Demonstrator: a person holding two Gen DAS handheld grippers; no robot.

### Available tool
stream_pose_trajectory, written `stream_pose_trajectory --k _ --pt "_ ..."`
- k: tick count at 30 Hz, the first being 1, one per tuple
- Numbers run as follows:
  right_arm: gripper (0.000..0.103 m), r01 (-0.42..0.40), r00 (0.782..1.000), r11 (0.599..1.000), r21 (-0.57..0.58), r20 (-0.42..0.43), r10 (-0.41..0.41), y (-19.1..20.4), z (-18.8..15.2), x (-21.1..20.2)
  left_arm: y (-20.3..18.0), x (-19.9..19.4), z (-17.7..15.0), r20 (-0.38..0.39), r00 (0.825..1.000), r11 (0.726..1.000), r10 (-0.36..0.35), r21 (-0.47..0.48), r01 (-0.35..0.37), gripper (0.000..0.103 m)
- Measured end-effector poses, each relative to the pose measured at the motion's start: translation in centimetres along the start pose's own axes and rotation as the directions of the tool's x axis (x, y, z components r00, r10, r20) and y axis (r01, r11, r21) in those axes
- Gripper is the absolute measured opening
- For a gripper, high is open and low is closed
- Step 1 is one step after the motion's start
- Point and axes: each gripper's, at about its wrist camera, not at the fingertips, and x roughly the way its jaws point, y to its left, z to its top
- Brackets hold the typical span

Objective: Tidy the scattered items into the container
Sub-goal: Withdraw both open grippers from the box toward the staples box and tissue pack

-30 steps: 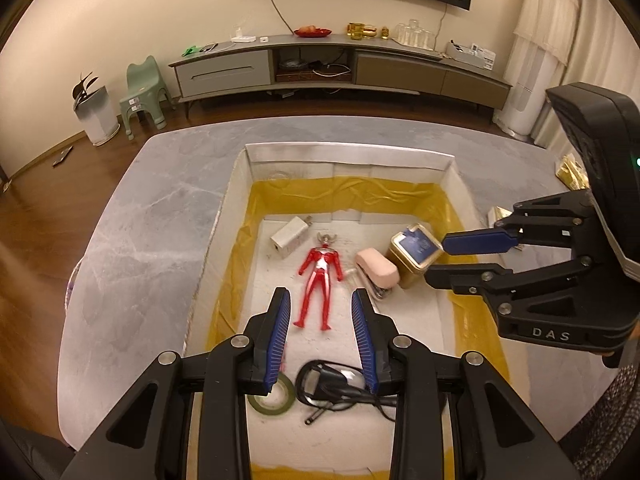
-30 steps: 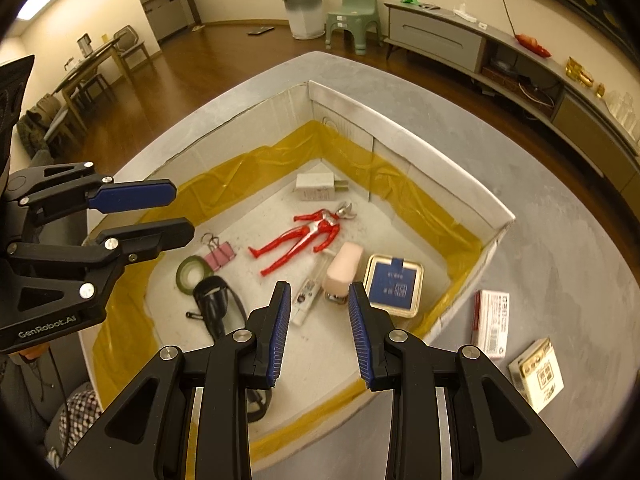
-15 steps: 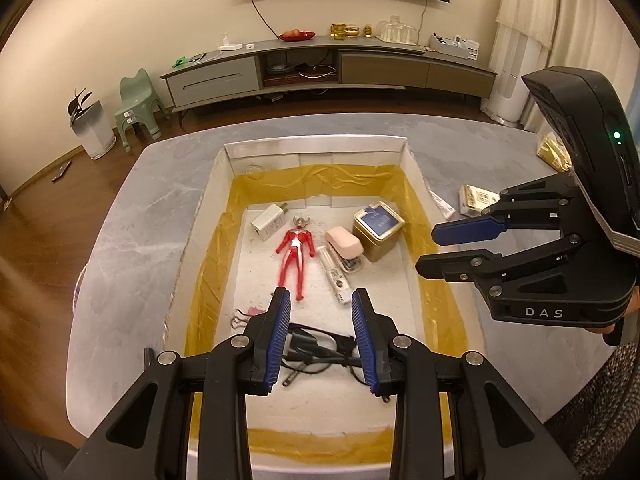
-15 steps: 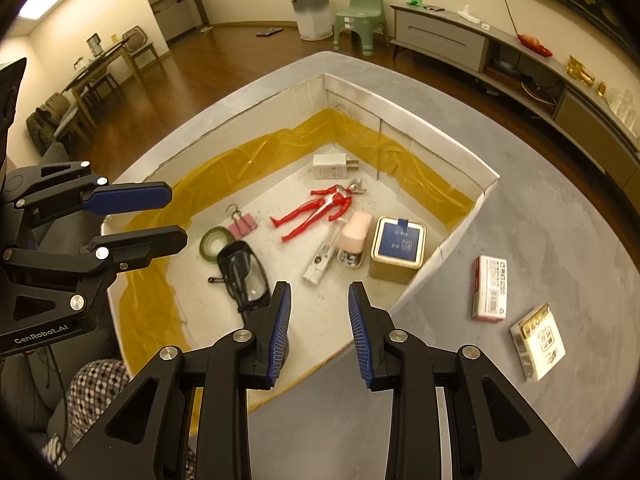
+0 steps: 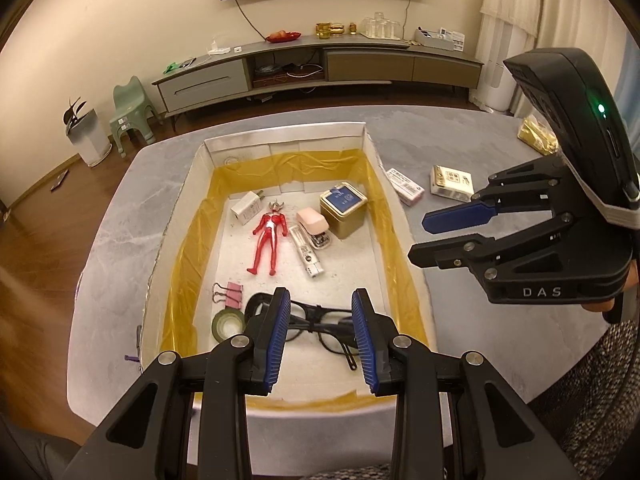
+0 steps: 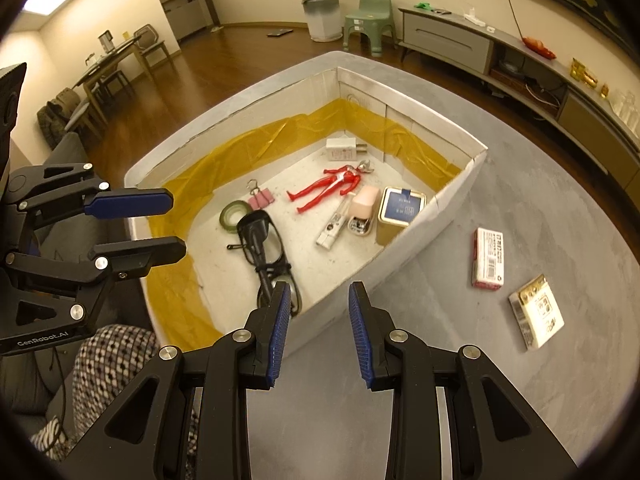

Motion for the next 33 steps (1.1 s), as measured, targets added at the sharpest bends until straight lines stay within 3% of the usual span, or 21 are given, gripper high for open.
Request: stream_pose_trajectory --k 14,33 --pt "0.033 -0.047 0.999 0.999 0.013 0.018 0.047 -0.1 -4.7 -2.0 -4.6 -2.1 -1.3 0.006 1.0 0.999 -0.016 0.041 0.016 0.034" --pt "0.033 -0.138 0.988 0.981 0.134 0.095 0.126 -4.8 -12.1 -4.5 -11.5 -1.6 -0.8 0.007 0.997 0.996 -0.075 0.049 0.075 0.039"
